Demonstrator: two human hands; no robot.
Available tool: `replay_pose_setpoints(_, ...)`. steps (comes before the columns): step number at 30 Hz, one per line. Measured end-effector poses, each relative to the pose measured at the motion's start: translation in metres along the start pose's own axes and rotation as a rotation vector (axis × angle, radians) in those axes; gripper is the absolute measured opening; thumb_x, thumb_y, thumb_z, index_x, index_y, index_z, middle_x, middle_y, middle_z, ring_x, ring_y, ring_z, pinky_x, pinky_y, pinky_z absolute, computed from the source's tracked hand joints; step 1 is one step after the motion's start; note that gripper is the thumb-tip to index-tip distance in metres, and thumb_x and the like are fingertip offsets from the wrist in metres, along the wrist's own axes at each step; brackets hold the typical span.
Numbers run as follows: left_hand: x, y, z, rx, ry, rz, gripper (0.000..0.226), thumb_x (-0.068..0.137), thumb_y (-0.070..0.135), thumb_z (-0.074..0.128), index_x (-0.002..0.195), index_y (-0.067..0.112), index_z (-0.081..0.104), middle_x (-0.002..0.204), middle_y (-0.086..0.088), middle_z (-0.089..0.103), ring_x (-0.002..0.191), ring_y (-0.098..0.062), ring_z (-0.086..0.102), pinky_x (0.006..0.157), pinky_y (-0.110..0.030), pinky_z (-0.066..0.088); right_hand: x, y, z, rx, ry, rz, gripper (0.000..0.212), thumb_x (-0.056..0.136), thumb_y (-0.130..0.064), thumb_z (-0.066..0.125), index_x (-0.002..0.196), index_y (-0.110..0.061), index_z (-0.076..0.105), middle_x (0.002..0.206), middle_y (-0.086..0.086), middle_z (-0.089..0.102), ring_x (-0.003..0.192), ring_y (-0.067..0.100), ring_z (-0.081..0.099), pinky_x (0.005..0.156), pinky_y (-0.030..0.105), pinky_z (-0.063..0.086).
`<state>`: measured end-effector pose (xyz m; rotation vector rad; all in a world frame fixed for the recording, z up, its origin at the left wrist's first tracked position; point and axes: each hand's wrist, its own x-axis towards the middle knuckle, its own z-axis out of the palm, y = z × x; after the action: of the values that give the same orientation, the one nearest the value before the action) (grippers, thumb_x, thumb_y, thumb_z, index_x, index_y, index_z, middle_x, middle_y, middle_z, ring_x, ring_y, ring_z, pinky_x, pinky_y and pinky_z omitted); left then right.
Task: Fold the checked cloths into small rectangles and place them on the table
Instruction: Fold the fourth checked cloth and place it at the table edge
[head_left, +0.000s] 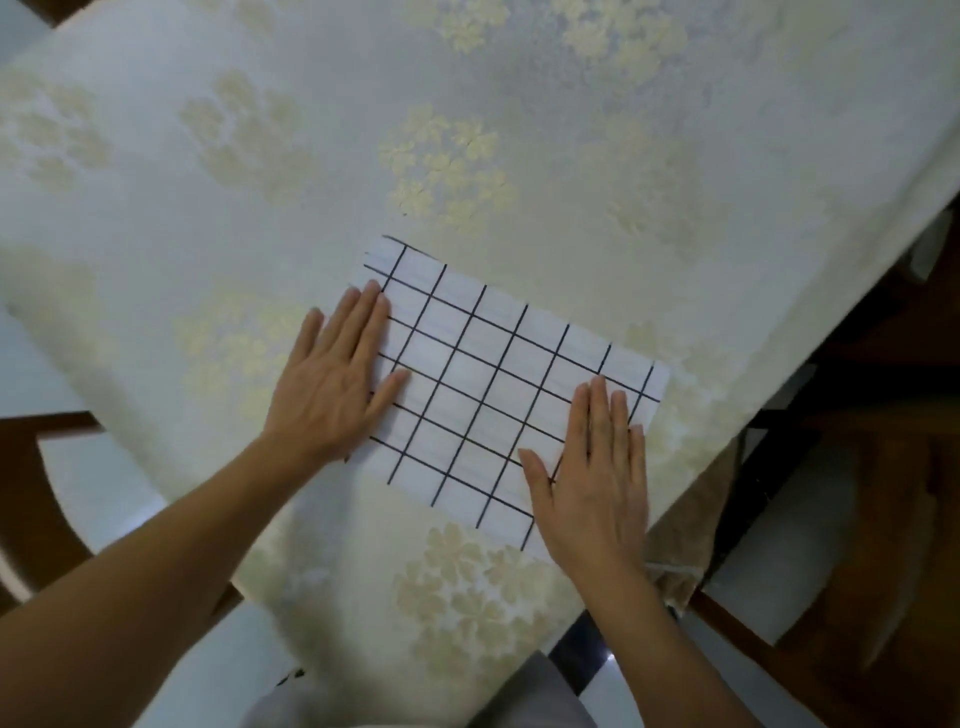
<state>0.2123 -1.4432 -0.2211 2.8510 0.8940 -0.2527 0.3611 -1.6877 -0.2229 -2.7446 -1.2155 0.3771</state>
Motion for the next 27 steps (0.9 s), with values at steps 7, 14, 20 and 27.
replay_pose_setpoints(7, -0.037, 0.019, -0.026, -0.143, 0.161, -0.309, 0.064, 0.098, 0.039, 0.044, 0.144, -0.005, 0.040, 0.139, -0.024, 0.050, 0.125, -0.038, 0.049, 0.107, -0.050, 0.041, 0.080, -0.009, -0.044, 0.002, 0.036, -0.590, 0.050, 0.096, -0.026, 0.053, 0.141, -0.005, 0.051, 0.141, 0.016, 0.054, 0.130, 0.034, 0.052, 0.110, 0.051, 0.041)
replay_pose_setpoints(14, -0.059, 0.016, -0.035, -0.191, 0.198, -0.511, 0.045, 0.082, 0.021, 0.070, 0.120, -0.003, 0.061, 0.108, -0.020, 0.062, 0.087, -0.035, 0.060, 0.071, -0.043, 0.053, 0.184, -0.102, -0.082, -0.207, -0.113, -1.137, 0.031, 0.079, -0.012, 0.078, 0.108, -0.008, 0.069, 0.105, 0.013, 0.069, 0.087, 0.035, 0.065, 0.067, 0.041, 0.056)
replay_pose_setpoints(20, -0.046, 0.010, -0.038, -0.181, 0.131, -0.632, 0.036, 0.079, 0.024, 0.074, 0.108, 0.004, 0.066, 0.096, -0.014, 0.062, 0.079, -0.030, 0.058, 0.063, -0.039, 0.050, 0.227, -0.173, -0.085, -0.360, -0.259, -1.366, 0.032, 0.090, -0.024, 0.069, 0.121, -0.014, 0.066, 0.116, 0.008, 0.066, 0.098, 0.032, 0.062, 0.076, 0.040, 0.049)
replay_pose_setpoints(27, -0.030, 0.008, -0.039, -0.184, 0.040, -0.697, 0.034, 0.094, 0.033, 0.053, 0.118, 0.010, 0.057, 0.108, -0.008, 0.057, 0.093, -0.025, 0.054, 0.076, -0.036, 0.045, 0.234, -0.210, -0.065, -0.475, -0.401, -1.500, 0.030, 0.094, -0.030, 0.061, 0.122, -0.020, 0.062, 0.117, 0.001, 0.062, 0.102, 0.026, 0.056, 0.075, 0.040, 0.048)
